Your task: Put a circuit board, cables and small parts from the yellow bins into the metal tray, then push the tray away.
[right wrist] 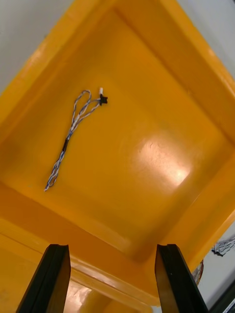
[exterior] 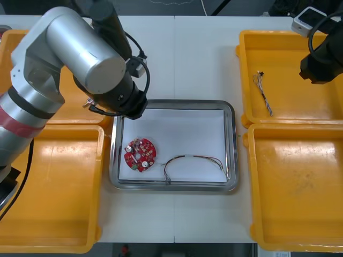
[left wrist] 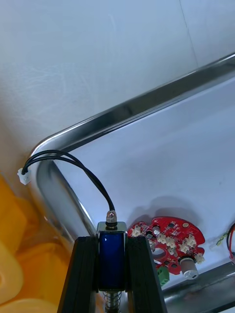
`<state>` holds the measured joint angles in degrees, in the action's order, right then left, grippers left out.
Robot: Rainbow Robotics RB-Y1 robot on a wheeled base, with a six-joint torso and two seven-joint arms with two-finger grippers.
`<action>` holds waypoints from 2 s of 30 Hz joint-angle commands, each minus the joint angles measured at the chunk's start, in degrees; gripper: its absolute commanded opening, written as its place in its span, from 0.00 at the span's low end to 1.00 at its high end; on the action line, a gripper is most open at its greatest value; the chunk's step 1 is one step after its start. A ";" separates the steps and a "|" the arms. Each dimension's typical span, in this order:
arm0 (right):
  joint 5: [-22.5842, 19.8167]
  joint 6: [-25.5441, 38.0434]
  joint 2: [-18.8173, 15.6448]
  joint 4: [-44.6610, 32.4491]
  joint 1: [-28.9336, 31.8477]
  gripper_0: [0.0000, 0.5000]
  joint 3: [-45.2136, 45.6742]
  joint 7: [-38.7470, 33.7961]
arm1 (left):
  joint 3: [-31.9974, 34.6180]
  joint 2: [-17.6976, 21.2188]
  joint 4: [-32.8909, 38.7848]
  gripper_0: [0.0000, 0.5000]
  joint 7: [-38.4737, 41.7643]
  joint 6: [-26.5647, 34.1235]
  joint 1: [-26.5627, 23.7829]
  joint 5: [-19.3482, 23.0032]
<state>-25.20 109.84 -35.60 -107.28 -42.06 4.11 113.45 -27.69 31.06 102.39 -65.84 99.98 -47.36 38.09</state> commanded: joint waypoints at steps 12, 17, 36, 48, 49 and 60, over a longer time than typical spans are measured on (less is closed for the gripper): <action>2.61 0.16 6.16 12.45 -1.54 1.00 1.60 -20.81 | -10.10 -2.06 -8.79 0.00 7.21 -14.90 -1.07 -5.48; 3.14 -0.95 6.33 14.73 -1.80 1.00 -3.41 -25.29 | -12.48 -2.06 -10.98 0.00 7.39 -17.45 -1.07 -6.63; 2.79 -12.11 8.44 23.26 -3.30 1.00 -4.90 -27.31 | -10.02 -2.06 -7.64 1.00 8.88 -13.41 -1.07 -6.54; 3.05 -19.31 9.76 30.47 -4.97 1.00 -4.90 -29.25 | 4.84 -1.18 0.27 1.00 1.06 -1.02 -1.07 -0.56; 3.05 -19.58 9.76 30.73 -4.97 1.00 -4.90 -29.34 | 5.54 -1.00 0.27 1.00 0.36 -0.67 -1.07 -0.12; 3.32 -25.91 10.55 36.27 -4.97 1.00 -4.90 -30.30 | 18.11 3.57 -2.99 1.00 -17.83 1.97 -1.07 8.23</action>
<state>-22.50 85.36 -26.25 -71.54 -44.52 -0.52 85.48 -14.04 31.92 100.27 -72.13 101.39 -47.36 43.78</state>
